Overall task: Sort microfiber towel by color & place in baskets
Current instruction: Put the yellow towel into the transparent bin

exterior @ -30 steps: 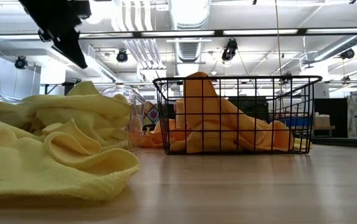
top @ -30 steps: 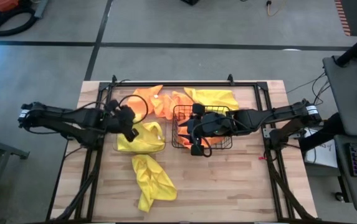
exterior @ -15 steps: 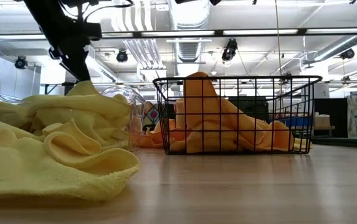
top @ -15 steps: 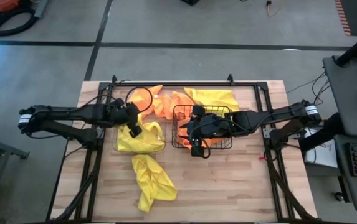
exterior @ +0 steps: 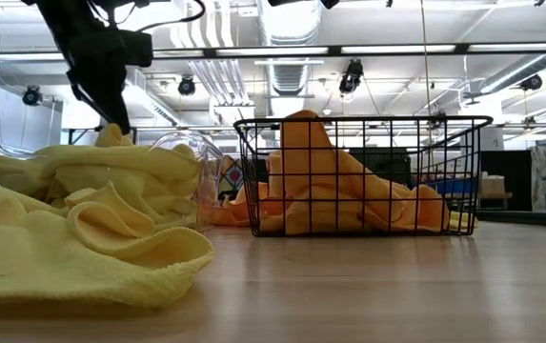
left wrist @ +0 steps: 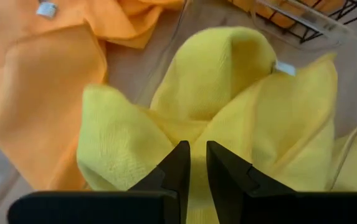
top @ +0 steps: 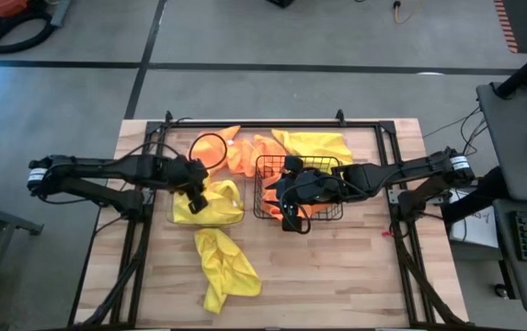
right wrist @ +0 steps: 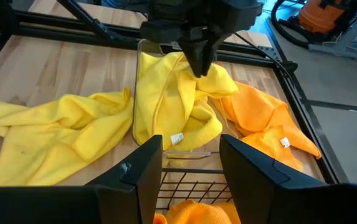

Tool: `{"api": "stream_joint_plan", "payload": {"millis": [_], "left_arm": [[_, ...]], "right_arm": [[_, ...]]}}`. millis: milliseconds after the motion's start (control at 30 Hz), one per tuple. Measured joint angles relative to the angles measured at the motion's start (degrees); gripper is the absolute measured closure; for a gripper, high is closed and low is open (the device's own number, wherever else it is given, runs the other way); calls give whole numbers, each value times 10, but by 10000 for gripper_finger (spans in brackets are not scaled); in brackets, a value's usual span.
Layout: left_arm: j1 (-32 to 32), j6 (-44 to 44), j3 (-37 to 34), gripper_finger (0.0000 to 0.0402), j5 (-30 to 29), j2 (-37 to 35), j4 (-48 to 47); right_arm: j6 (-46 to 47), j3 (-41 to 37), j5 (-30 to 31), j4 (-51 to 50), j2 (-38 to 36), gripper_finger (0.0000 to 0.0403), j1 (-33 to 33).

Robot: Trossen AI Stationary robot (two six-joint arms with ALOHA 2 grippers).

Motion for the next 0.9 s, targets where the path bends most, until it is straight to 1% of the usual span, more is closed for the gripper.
{"api": "stream_joint_plan", "payload": {"millis": [167, 333, 567, 767, 900], "left_arm": [[-3, -49, 0, 364, 1, 0, -36], [-3, -80, -11, 364, -1, 2, -38], [-14, -107, -53, 364, -1, 12, -22], [-15, -117, -67, 364, -1, 23, 9], [-15, -125, -78, 364, -1, 33, 12]], "right_arm": [[0, 0, 0, 0, 0, 243, 0], [0, -5, 0, 1, 0, 245, 1], [-1, -9, 0, 7, 0, 246, 3], [-3, -10, 0, 20, 0, 249, 2], [-1, -10, 0, 20, 0, 252, 3]]}}
